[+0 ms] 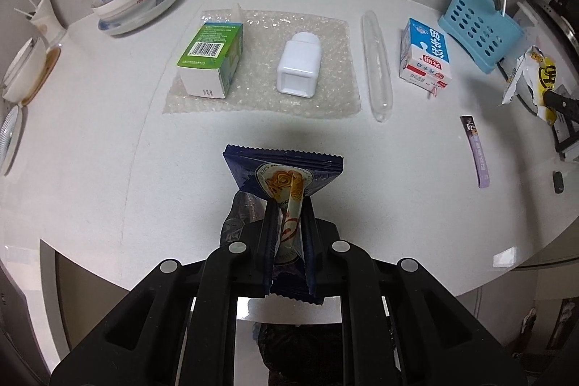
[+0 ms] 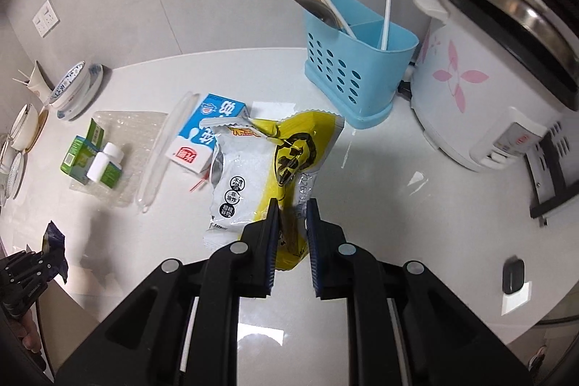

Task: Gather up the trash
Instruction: 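Carry the blue wrapper and yellow bag with both grippers over the bin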

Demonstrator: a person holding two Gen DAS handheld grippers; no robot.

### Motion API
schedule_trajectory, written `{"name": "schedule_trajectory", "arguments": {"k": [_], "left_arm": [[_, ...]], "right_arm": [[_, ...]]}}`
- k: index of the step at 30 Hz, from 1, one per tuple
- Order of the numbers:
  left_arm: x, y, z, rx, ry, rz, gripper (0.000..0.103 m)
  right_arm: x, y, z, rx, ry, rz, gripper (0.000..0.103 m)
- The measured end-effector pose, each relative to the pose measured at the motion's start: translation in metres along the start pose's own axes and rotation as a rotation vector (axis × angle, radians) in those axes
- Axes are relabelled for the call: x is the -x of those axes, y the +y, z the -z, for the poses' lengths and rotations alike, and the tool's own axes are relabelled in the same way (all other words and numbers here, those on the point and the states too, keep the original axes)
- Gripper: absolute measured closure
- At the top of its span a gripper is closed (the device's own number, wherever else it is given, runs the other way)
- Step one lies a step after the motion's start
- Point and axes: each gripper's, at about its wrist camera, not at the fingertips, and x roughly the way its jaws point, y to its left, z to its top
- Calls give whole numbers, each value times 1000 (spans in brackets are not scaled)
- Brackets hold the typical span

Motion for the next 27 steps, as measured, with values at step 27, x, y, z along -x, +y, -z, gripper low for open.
{"name": "schedule_trajectory", "arguments": {"k": [27], "left_arm": [[67,-9,68,-138,-59,119,91]], "right_arm": [[87,87,123,-19,-45,-23,89]]}}
